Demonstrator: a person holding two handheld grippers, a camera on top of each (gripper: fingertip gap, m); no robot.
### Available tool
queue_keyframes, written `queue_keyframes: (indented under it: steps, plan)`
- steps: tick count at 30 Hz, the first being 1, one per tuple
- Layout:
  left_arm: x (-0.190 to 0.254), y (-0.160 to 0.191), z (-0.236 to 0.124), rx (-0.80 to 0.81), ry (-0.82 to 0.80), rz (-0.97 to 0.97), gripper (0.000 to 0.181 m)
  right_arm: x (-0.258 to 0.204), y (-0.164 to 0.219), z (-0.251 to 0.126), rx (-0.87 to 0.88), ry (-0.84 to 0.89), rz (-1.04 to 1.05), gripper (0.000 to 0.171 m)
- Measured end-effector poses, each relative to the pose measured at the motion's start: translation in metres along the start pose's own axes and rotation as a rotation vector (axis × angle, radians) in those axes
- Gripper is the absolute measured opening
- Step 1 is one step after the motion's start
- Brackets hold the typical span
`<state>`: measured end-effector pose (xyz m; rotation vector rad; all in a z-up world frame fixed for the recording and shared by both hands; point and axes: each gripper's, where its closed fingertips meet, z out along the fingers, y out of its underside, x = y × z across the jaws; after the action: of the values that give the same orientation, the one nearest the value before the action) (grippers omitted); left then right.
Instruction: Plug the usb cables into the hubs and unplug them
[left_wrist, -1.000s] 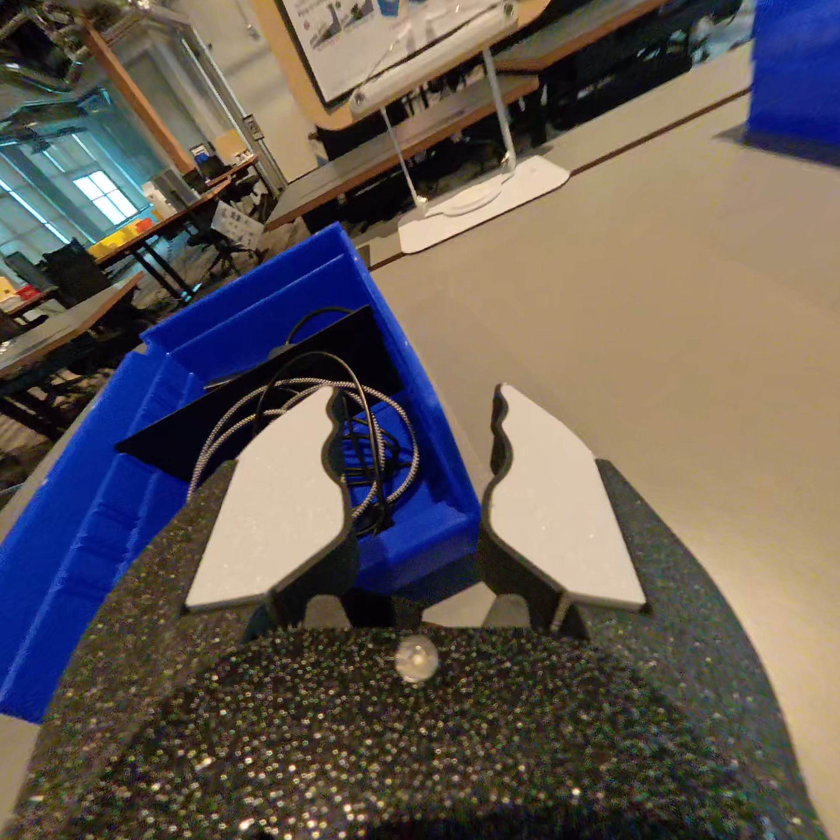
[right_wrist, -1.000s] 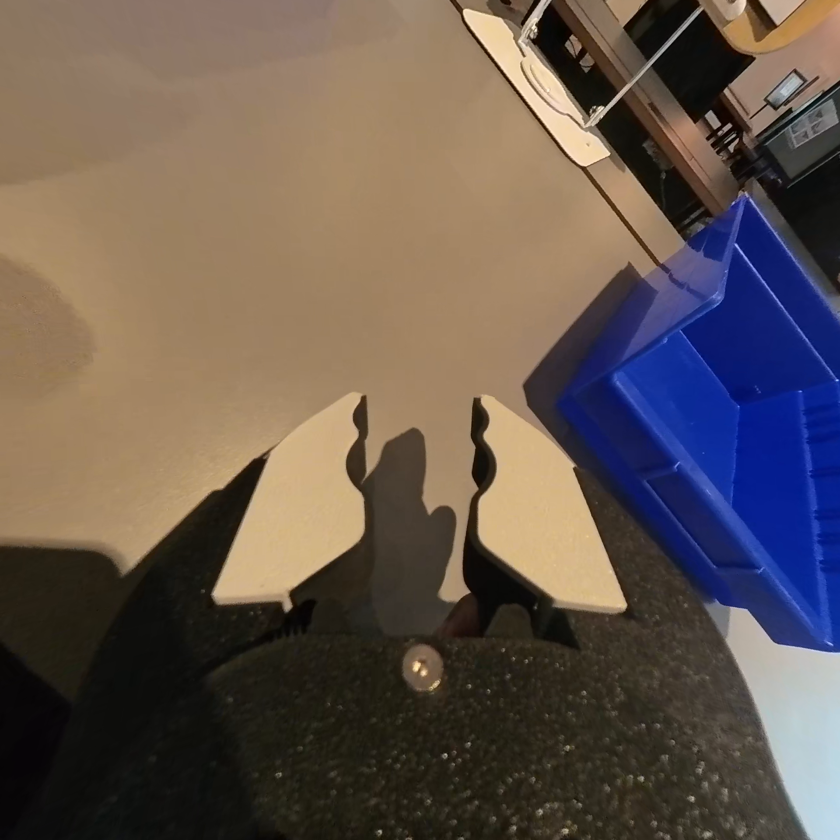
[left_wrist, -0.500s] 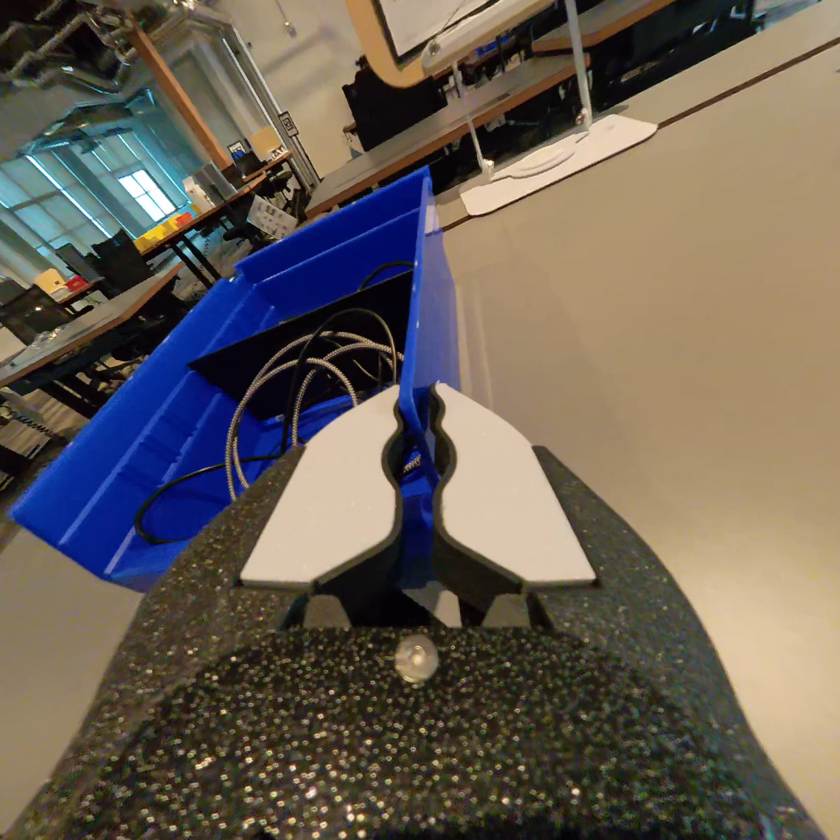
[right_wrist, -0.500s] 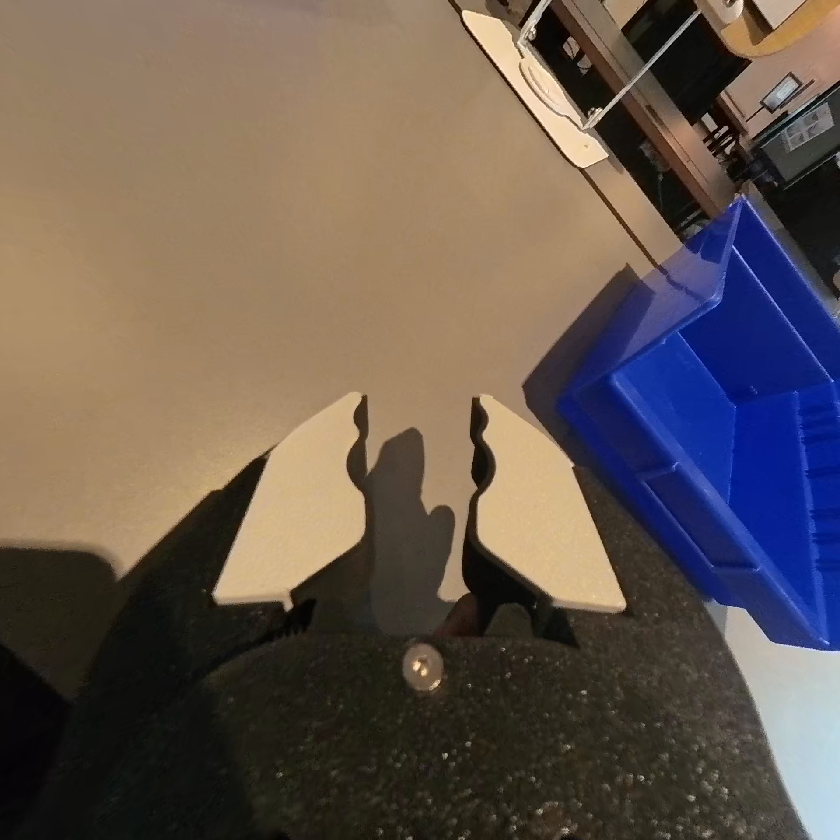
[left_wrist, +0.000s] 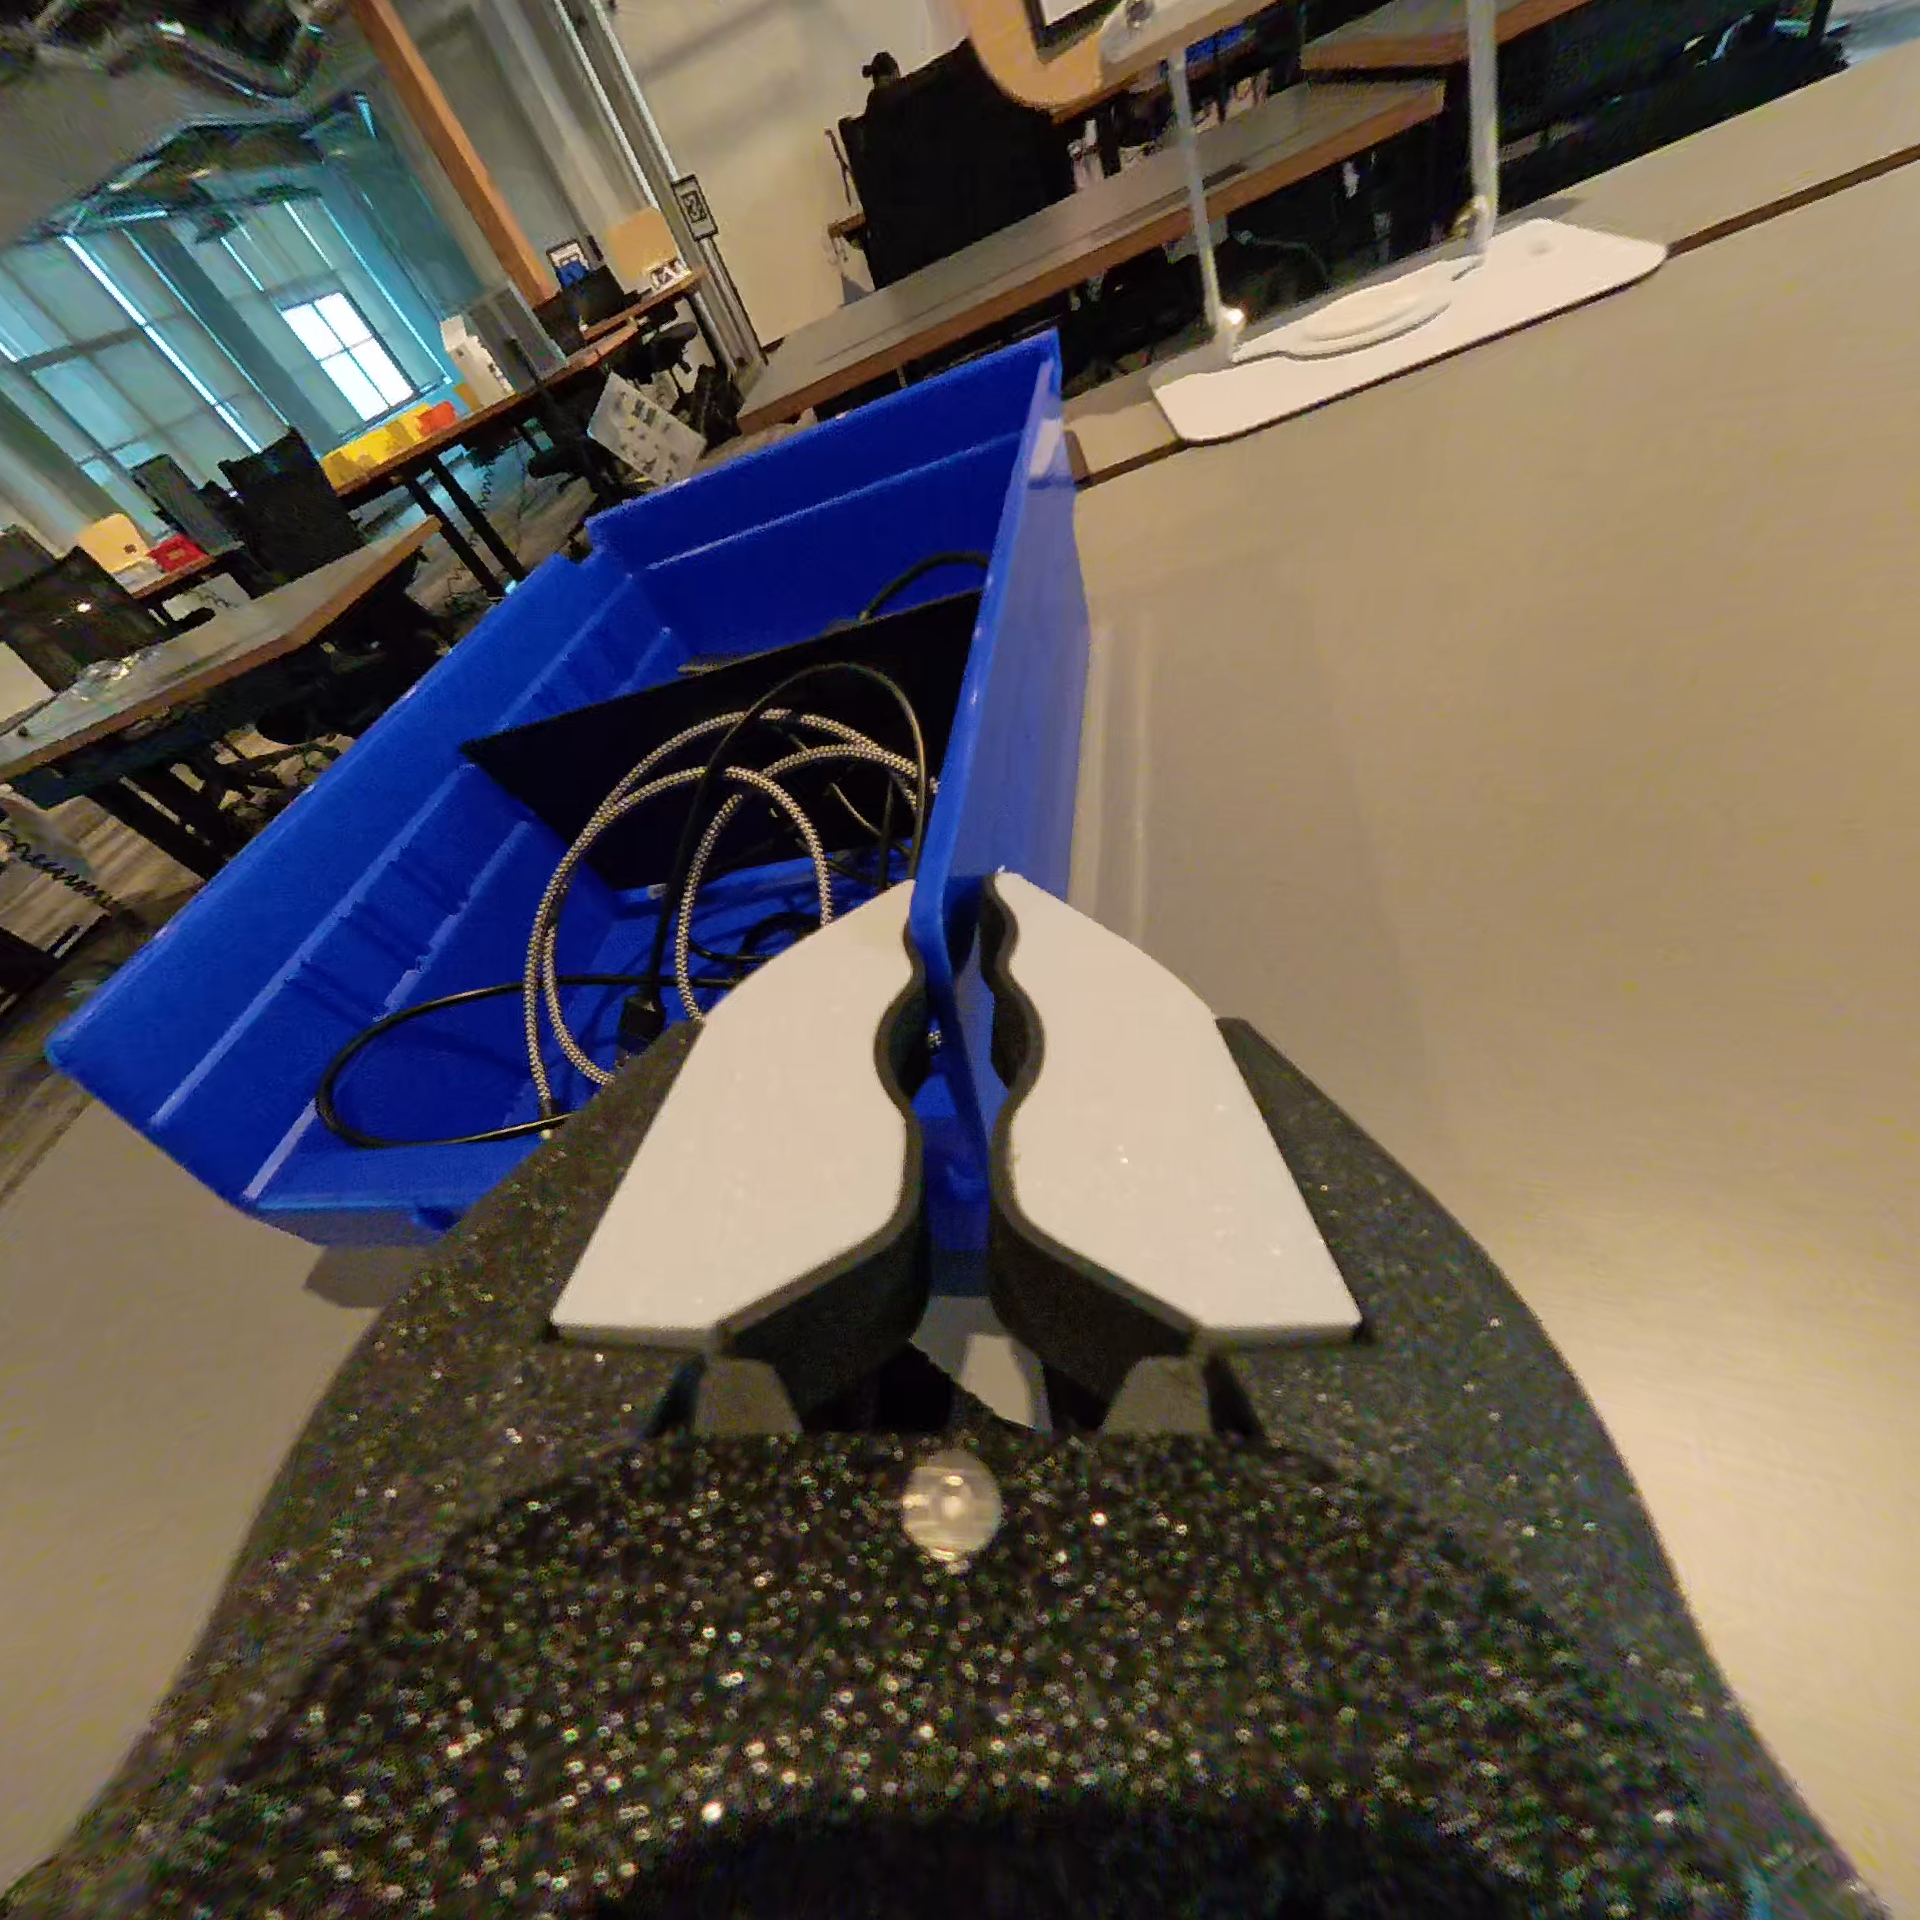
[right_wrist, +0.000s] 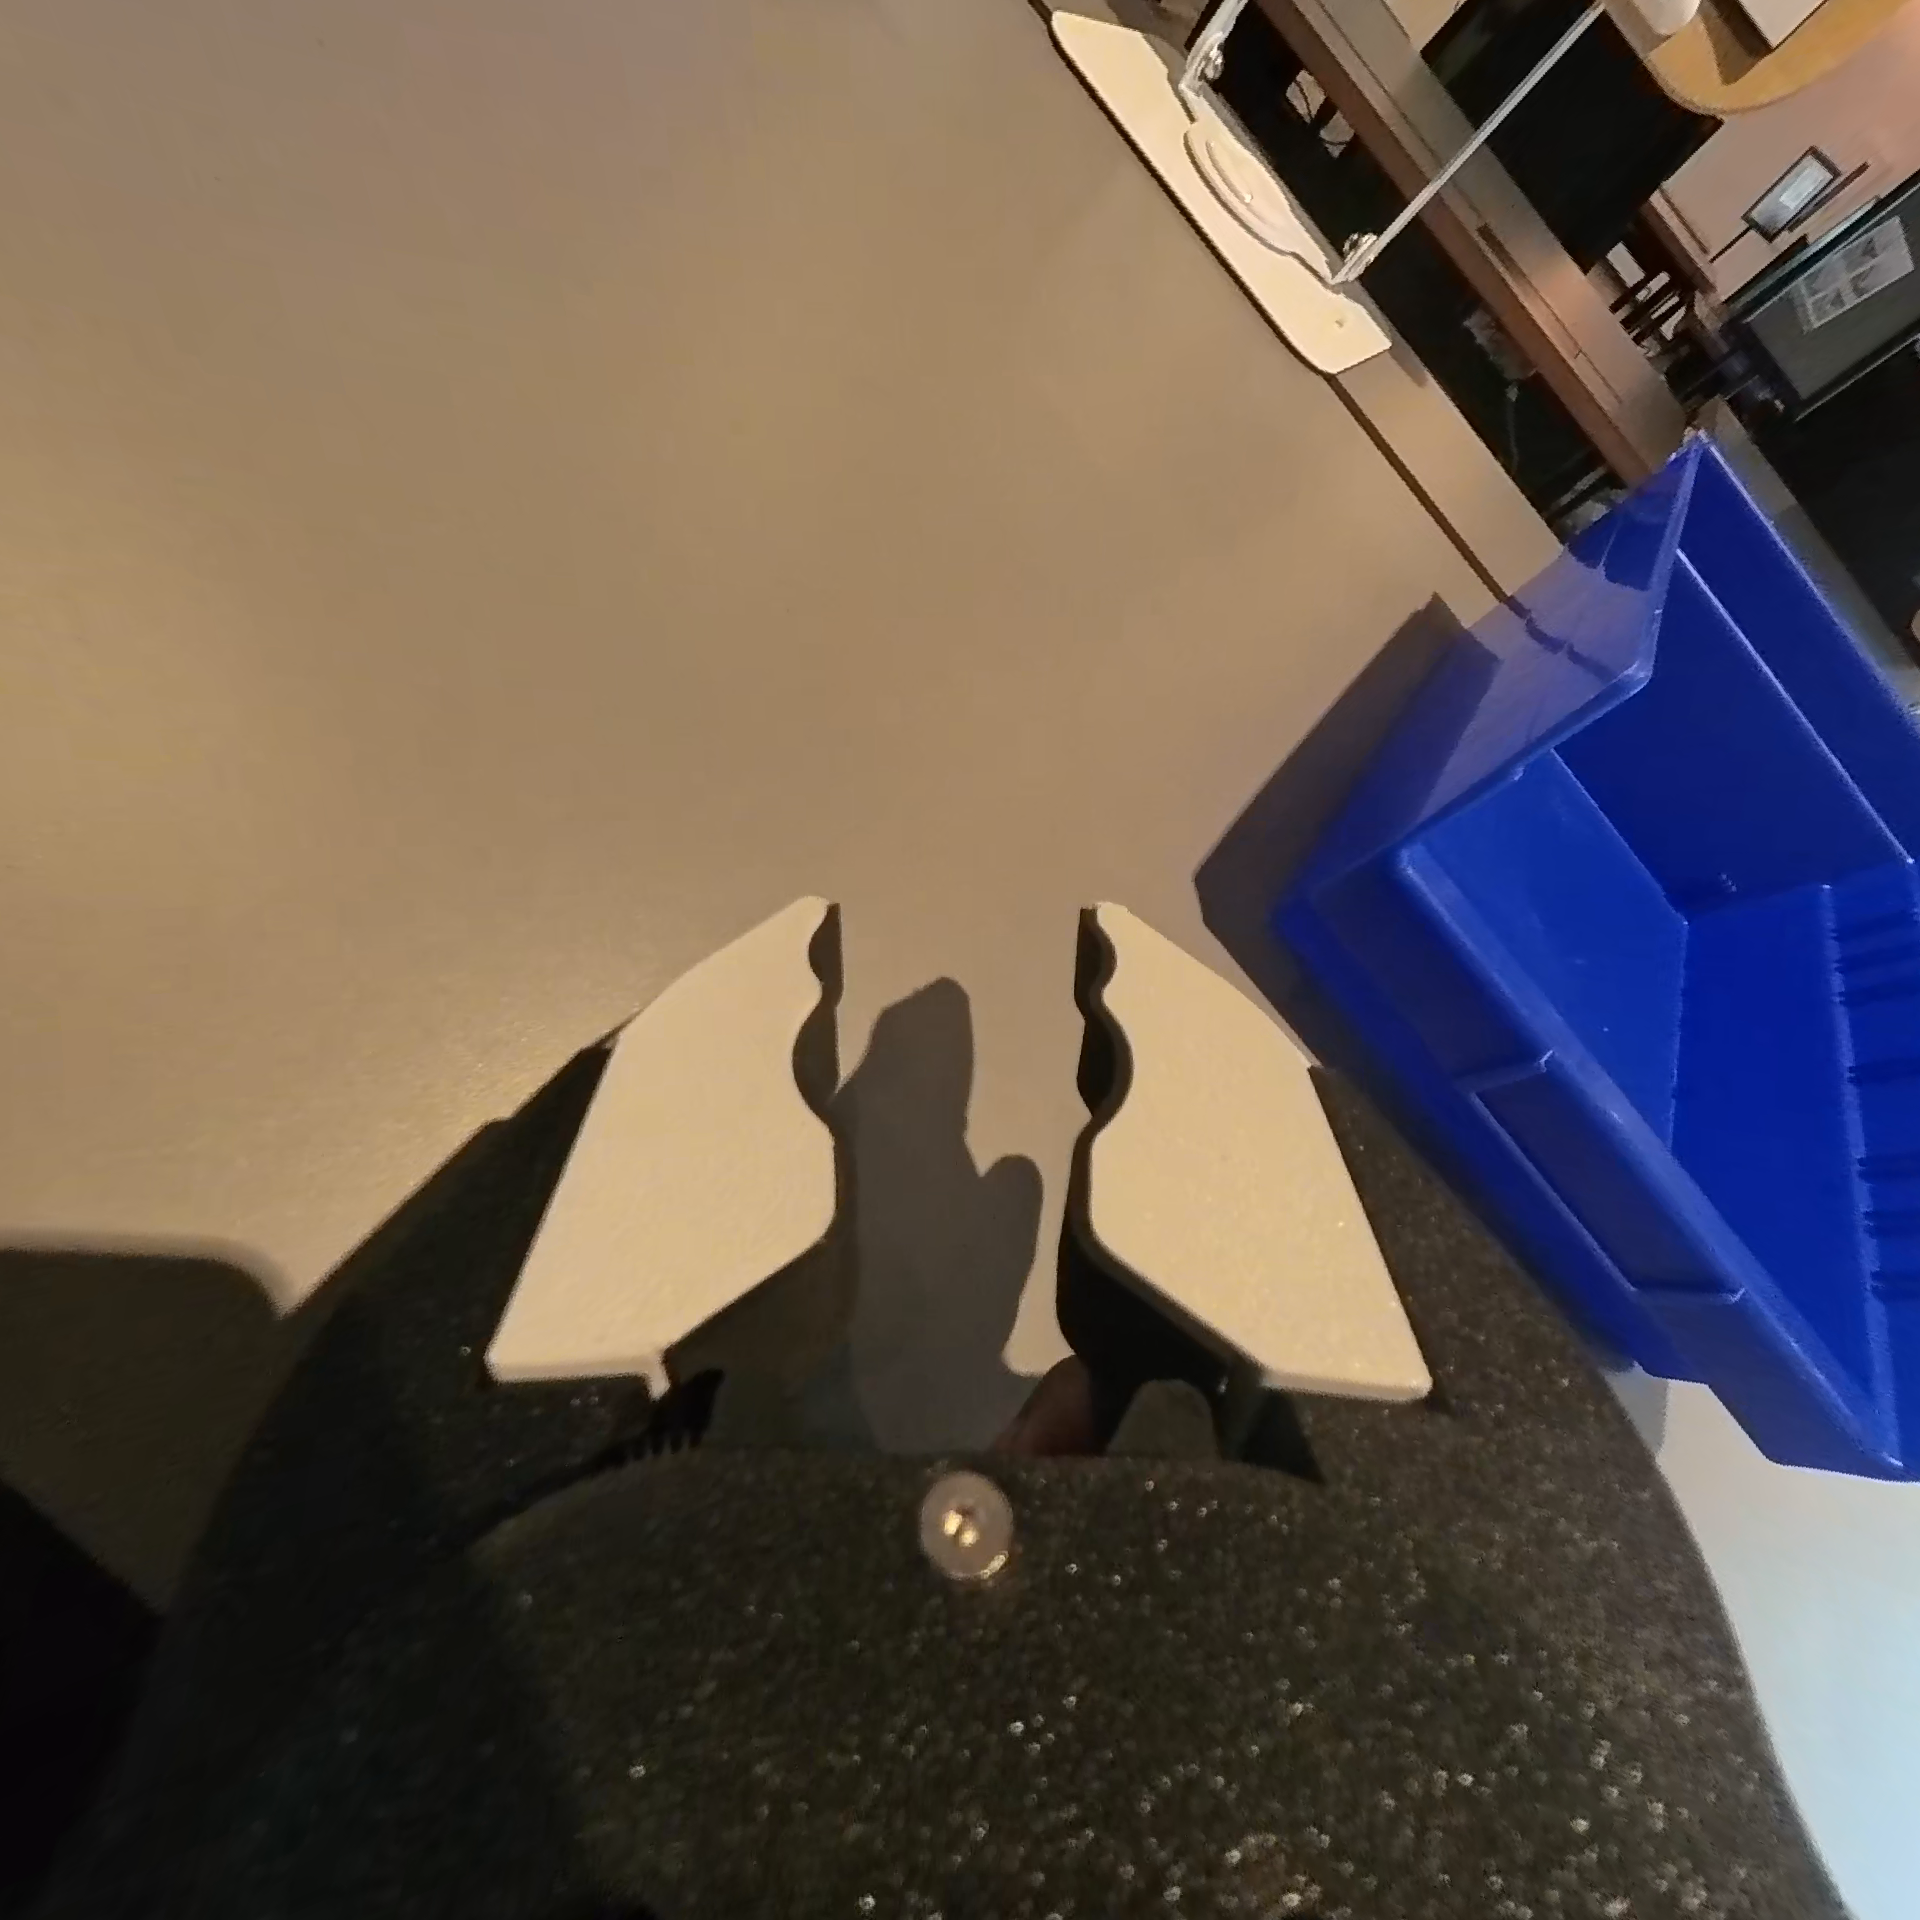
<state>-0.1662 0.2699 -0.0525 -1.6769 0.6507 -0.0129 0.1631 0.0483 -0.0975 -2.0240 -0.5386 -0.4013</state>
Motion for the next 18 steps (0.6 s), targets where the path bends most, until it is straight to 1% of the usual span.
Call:
queue_keyframes:
  steps: [18]
  plan:
    - [-0.043, 0.015, 0.005, -0.032, -0.061, -0.053, 0.006, 0.000, 0.000, 0.000, -0.001, 0.002, 0.000, 0.044]
